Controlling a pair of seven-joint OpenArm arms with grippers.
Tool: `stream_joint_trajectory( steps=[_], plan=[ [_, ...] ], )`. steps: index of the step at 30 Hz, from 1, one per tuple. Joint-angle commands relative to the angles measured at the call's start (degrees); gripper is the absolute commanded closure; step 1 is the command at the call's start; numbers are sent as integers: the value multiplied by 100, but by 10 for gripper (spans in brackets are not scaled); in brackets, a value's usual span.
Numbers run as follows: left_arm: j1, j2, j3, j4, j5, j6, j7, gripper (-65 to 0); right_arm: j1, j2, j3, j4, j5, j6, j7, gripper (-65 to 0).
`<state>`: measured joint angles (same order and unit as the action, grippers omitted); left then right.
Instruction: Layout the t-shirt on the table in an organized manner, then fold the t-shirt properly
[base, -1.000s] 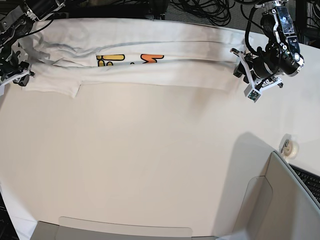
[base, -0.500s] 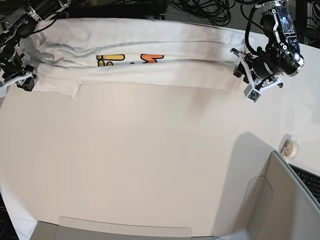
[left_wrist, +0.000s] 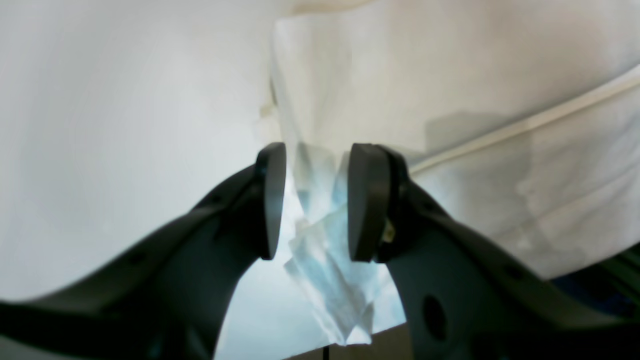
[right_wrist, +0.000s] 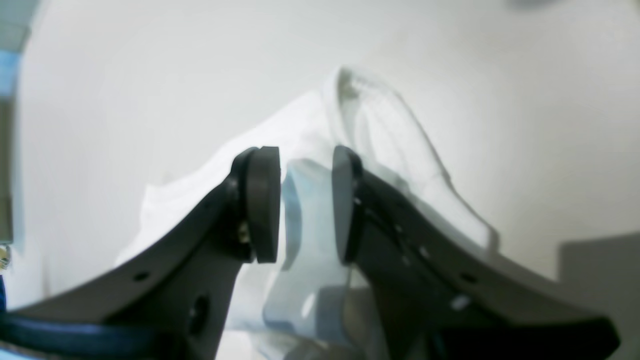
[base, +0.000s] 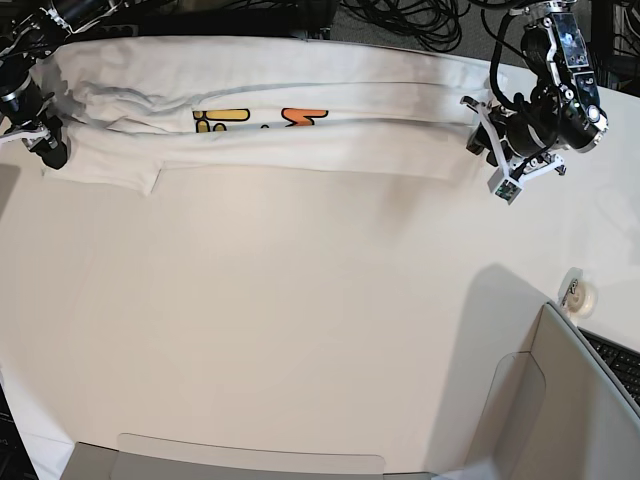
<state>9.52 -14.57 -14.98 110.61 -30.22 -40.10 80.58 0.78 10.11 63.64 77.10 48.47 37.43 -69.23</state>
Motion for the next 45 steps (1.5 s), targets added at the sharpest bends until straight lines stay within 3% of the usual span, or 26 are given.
stream_joint_trajectory(
  steps=[1, 9, 17, 45],
  plan=[
    [-42, -51, -1, 82, -33, 10, -58, -211, 41, 84, 14, 92, 177, -29, 44, -183],
    [-42, -51, -1, 82, -24, 10, -58, -211, -82, 233, 67, 171, 828, -46, 44, -183],
    [-42, -51, -1, 82, -24, 10, -58, -211, -126, 242, 603, 162, 810, -46, 44, -183],
    [37, -51, -1, 82, -33, 10, -80, -211, -249, -294, 568, 189, 1039, -38, -299, -183]
  ],
)
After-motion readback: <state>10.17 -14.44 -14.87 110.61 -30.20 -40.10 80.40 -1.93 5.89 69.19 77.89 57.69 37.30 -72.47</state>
